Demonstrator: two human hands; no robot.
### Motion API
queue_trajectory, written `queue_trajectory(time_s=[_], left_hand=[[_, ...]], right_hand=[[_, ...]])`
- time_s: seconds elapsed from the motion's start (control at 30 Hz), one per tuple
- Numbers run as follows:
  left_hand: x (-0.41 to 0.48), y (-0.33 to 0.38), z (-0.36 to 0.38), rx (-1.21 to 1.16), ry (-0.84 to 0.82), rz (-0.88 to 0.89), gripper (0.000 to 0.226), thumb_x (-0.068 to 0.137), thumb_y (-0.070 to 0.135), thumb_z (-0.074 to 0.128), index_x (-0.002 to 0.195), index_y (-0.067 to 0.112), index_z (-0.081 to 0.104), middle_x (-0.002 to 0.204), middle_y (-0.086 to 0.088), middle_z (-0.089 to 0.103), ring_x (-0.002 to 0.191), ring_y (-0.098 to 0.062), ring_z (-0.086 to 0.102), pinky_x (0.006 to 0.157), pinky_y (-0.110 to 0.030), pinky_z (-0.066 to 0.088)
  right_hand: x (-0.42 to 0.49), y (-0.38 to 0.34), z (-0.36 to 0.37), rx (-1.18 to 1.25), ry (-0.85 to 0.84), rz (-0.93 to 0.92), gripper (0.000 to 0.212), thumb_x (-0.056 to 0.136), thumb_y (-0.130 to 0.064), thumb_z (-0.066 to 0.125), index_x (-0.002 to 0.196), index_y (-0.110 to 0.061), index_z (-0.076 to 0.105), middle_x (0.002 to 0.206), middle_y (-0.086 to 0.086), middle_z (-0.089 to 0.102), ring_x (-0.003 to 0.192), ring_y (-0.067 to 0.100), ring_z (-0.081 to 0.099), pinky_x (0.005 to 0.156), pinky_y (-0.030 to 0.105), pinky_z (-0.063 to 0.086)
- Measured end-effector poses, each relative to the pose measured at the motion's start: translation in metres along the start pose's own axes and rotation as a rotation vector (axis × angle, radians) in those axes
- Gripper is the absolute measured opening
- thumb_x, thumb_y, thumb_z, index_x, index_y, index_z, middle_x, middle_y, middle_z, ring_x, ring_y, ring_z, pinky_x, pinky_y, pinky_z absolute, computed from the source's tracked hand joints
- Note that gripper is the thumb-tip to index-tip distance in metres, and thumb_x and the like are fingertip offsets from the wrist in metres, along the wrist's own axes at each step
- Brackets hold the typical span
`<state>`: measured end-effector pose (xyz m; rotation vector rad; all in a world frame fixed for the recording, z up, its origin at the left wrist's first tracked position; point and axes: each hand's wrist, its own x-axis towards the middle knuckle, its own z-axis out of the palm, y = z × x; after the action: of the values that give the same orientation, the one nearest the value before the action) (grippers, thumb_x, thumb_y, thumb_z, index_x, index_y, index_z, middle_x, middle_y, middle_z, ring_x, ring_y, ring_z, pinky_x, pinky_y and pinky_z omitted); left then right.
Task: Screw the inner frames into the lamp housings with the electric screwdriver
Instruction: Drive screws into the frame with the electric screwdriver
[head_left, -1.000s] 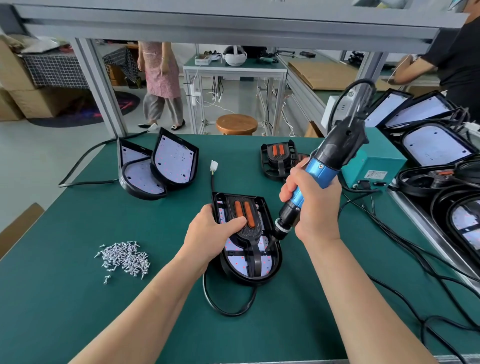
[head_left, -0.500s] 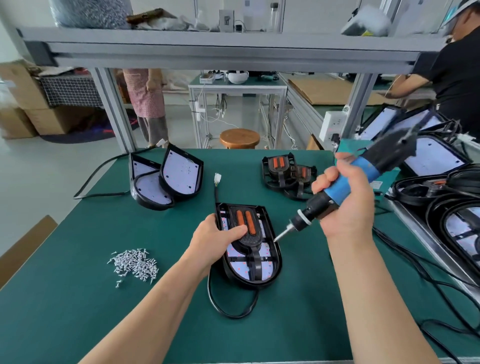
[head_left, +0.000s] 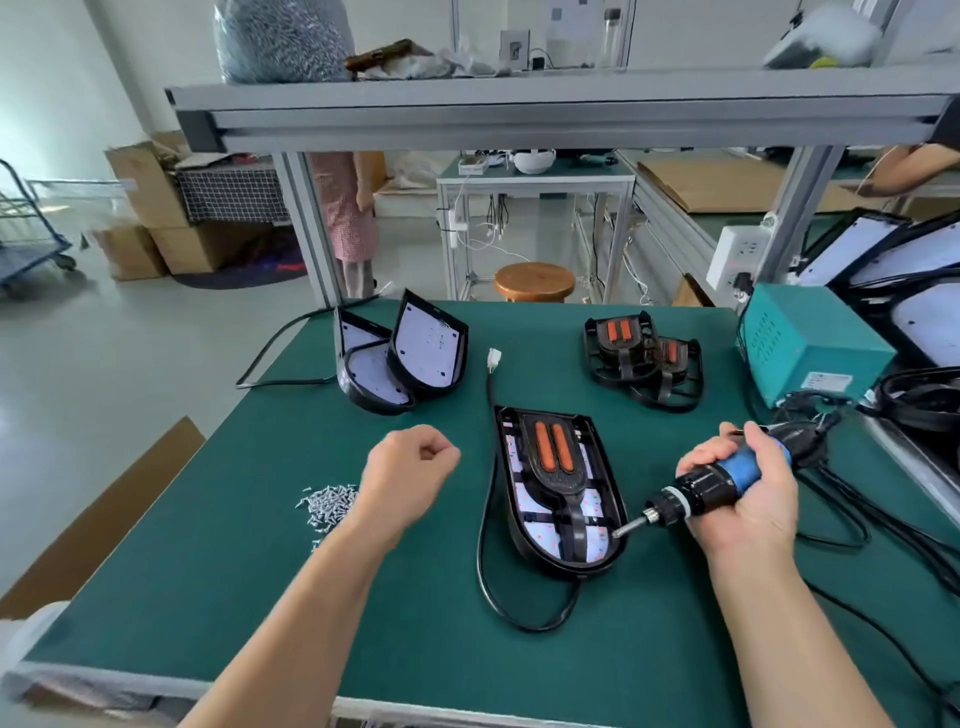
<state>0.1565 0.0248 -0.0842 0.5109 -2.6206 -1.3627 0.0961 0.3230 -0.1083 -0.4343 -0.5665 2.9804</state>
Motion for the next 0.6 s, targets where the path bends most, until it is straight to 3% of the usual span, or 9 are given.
queue_trajectory(time_s=[0.07, 0.3, 0.43, 0.6], left_hand=[[0.003, -0.010, -0.027, 0.122, -0.064, -0.003, 0.020, 0.085, 0.015, 0.071, 0.066, 0.022, 0.068, 0.049, 0.014, 0.056, 0.051, -0.008, 0.048, 0.054, -0.023, 0.040], [-0.010, -0.027, -0.067, 0.526, -0.210, -0.069, 0.015, 0.081, 0.020, 0.078, 0.076, 0.010, 0.068, 0.075, 0.004, 0.069, 0.058, -0.018, 0.054, 0.053, -0.026, 0.045], [-0.026, -0.030, -0.065, 0.594, -0.172, -0.041, 0.014, 0.079, 0.023, 0.079, 0.075, 0.017, 0.067, 0.078, 0.009, 0.066, 0.068, -0.012, 0.059, 0.055, -0.024, 0.045], [-0.042, -0.039, -0.054, 0.640, -0.089, -0.021, 0.012, 0.082, 0.021, 0.071, 0.074, 0.020, 0.062, 0.080, 0.006, 0.065, 0.084, -0.018, 0.062, 0.071, -0.033, 0.052]], right_hand=[[0.002, -0.001, -0.002, 0.006, -0.006, -0.003, 0.013, 0.096, -0.025, 0.062, 0.090, -0.014, 0.059, 0.067, -0.009, 0.049, 0.058, 0.002, 0.051, 0.059, 0.015, 0.045], [0.005, 0.001, -0.004, 0.003, -0.012, 0.019, 0.013, 0.094, -0.026, 0.064, 0.091, -0.014, 0.059, 0.067, -0.009, 0.049, 0.059, 0.002, 0.050, 0.062, 0.014, 0.045], [0.005, 0.001, -0.006, 0.005, -0.021, 0.018, 0.013, 0.093, -0.026, 0.065, 0.092, -0.014, 0.060, 0.067, -0.009, 0.050, 0.061, 0.002, 0.049, 0.062, 0.014, 0.045], [0.005, 0.000, -0.007, 0.004, -0.024, 0.025, 0.013, 0.093, -0.026, 0.066, 0.091, -0.014, 0.060, 0.068, -0.009, 0.051, 0.062, 0.002, 0.050, 0.063, 0.014, 0.045]])
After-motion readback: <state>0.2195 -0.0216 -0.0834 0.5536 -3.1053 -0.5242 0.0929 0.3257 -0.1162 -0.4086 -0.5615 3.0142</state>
